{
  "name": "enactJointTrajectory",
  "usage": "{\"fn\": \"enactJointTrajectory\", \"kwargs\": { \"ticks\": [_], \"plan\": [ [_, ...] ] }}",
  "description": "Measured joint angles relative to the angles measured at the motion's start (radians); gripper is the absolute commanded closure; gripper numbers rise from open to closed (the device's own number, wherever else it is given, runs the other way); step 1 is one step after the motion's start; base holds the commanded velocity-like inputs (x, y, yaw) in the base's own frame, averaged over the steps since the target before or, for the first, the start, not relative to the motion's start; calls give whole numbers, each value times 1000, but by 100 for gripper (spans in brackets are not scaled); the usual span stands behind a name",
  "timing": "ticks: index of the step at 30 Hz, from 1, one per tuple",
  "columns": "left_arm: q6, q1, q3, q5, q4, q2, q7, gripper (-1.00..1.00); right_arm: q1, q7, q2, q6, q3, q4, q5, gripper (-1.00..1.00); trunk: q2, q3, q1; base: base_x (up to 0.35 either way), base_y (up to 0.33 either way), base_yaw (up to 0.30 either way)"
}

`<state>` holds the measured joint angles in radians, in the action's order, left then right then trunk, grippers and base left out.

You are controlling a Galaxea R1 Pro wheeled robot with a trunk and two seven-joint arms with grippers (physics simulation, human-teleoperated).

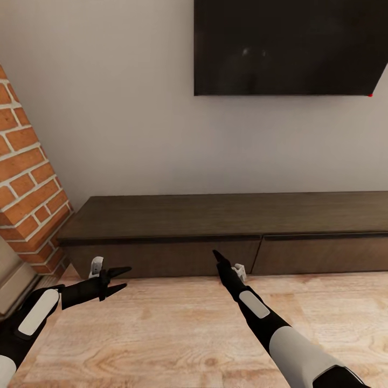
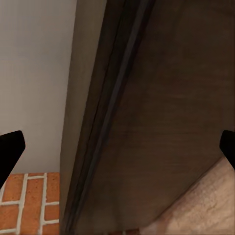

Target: Place each of the two pumpkins and all three candles from the living room inside a cabinet in the living room (use any cabinet), then make sure every cabinet is closed, and position the cauldron so it is next to a table in the living room.

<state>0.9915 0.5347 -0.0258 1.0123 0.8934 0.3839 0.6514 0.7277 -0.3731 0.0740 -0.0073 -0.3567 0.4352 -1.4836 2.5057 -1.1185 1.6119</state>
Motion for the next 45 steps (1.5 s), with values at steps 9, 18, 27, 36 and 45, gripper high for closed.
{"fn": "enactJointTrajectory", "kwargs": {
  "ticks": [9,18,27,36,45],
  "plan": [
    [0,0,-1,1,0,1,0,-100,0,0,0,0,1,0,0,-100,0,0,0,104,51,0],
    [0,0,-2,1,0,0,0,-100,0,0,-2,0,3,-2,-39,-100,0,0,0,81,3,0],
    [0,0,-2,1,0,0,0,-100,0,0,-4,0,3,-3,-64,-100,0,0,0,185,0,0],
    [0,0,-1,2,0,0,0,-100,0,0,-4,0,3,-3,-64,-100,0,0,0,128,-61,0],
    [0,0,0,1,0,0,0,-100,0,0,-3,-2,3,-3,-64,-100,0,0,0,107,-50,0]
  ]
}}
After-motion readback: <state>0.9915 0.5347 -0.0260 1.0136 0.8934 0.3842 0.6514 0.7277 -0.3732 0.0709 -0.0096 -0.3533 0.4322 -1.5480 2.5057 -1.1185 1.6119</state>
